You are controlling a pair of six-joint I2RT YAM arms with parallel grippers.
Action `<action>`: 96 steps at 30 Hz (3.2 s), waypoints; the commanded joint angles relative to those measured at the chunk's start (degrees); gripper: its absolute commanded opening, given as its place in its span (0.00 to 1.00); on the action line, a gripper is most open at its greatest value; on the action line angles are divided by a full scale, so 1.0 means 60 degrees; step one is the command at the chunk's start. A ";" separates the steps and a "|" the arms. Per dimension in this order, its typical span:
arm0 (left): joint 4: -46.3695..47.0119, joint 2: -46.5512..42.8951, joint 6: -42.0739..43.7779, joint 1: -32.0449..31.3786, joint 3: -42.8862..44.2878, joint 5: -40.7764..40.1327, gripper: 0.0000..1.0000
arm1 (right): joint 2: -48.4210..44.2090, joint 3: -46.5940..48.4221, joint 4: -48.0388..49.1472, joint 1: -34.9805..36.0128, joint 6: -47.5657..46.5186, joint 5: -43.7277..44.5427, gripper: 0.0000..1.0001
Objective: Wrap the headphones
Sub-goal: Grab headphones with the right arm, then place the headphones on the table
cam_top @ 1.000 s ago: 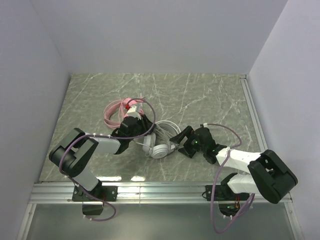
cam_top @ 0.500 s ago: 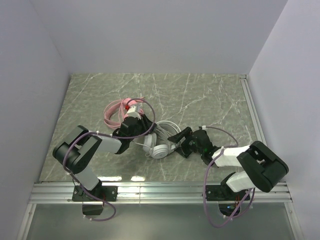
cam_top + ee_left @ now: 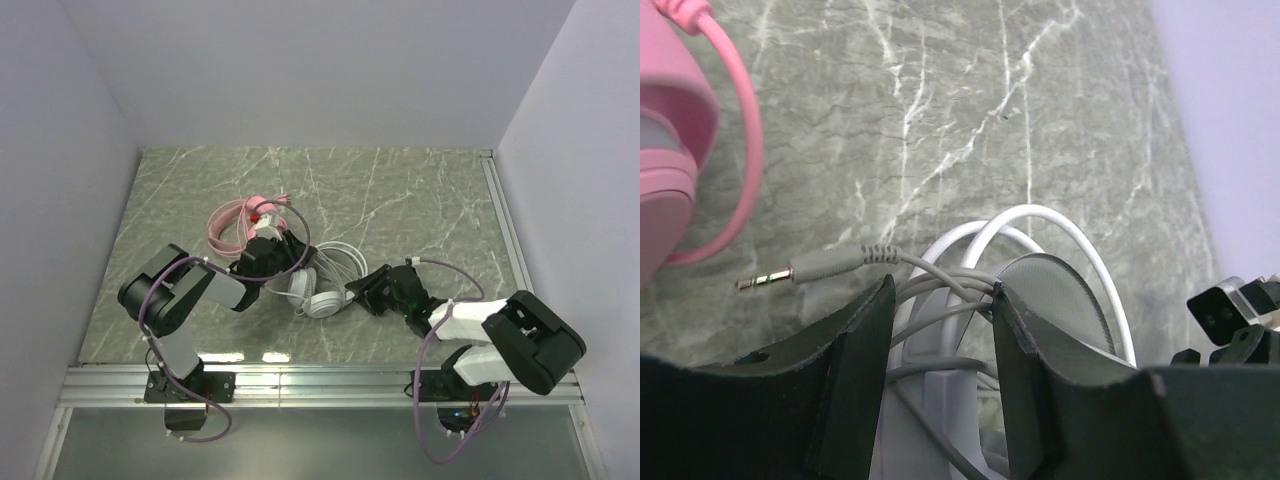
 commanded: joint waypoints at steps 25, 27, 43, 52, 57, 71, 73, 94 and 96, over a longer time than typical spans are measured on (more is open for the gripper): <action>0.2054 0.1580 -0.2003 -0.1152 0.0726 0.2432 0.49 | -0.5287 0.1657 -0.4365 0.0031 -0.2207 0.2252 0.29; 0.2347 0.1875 -0.2165 -0.1473 0.1033 0.2373 0.49 | -0.5492 0.1731 -0.4702 0.0016 -0.2310 0.2194 0.29; 0.2950 0.4336 -0.2869 -0.2661 0.4183 0.2504 0.49 | -0.5743 0.4087 -0.8070 0.0001 -0.5589 0.3994 0.26; 0.2378 0.4411 -0.2533 -0.2838 0.4492 0.2153 0.50 | -0.6005 0.4031 -0.8350 -0.0115 -0.5840 0.4053 0.27; 0.2349 0.3913 -0.2371 -0.2692 0.3893 0.2138 0.51 | -0.5670 0.4426 -0.8790 -0.0598 -0.6089 0.4171 0.27; 0.1322 0.2609 -0.1521 -0.2340 0.2895 0.1421 0.52 | -0.5523 0.4749 -0.8687 -0.3044 -0.6601 0.1066 0.25; 0.1381 0.2536 -0.1536 -0.2325 0.2822 0.1464 0.52 | -0.5420 0.4910 -0.8833 -0.3177 -0.6762 0.0978 0.25; -0.0858 0.0398 -0.0379 -0.1959 0.2280 0.1172 0.55 | -0.5390 0.4808 -0.8907 -0.4583 -0.7451 0.0464 0.24; -0.0933 0.0251 -0.0364 -0.1886 0.2105 0.0997 0.55 | -0.5390 0.4837 -0.8966 -0.4686 -0.7510 0.0509 0.24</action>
